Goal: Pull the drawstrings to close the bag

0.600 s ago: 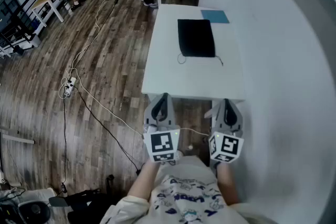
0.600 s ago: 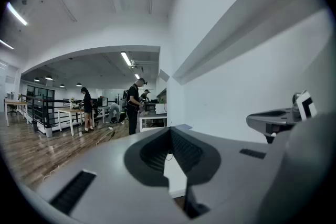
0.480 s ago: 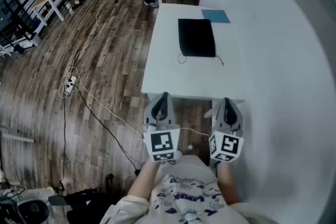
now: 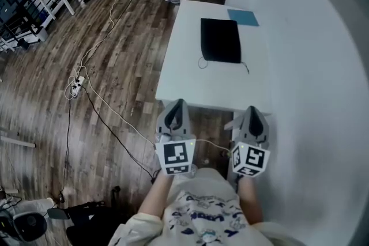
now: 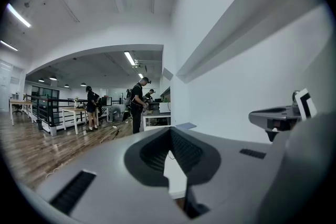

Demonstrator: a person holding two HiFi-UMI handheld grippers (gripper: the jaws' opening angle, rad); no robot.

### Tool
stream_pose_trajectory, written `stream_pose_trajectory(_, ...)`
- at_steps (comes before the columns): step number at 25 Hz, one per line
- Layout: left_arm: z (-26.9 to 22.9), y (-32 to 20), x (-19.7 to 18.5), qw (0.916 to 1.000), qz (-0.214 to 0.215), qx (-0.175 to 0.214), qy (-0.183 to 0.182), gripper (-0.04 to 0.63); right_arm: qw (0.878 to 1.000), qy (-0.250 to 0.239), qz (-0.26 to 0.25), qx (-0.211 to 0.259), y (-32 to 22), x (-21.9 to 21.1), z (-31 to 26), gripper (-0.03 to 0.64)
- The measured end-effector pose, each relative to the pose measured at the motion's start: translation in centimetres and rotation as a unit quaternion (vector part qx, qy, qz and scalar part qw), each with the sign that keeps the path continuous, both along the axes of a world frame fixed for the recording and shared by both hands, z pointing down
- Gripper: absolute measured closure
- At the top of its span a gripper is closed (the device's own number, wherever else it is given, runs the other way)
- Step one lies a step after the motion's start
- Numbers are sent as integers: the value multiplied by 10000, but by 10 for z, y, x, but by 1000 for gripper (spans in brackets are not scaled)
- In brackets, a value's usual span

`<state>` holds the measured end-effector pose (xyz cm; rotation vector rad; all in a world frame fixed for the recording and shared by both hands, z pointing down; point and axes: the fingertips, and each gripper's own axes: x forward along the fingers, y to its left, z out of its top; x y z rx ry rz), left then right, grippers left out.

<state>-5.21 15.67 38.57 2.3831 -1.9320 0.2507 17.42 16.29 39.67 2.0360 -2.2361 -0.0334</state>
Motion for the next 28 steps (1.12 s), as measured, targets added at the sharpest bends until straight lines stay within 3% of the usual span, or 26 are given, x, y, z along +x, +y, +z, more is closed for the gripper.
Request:
stream_pose_trajectory(11, 13, -55, -12, 9999, -72, -124, 60, 595, 9999, 28, 73, -92, -50, -6, 11, 615)
stream_pose_trajectory(28, 60, -226, 17, 9930, 775, -886, 104, 595, 9922, -43, 1066, -648, -193, 23, 48, 615)
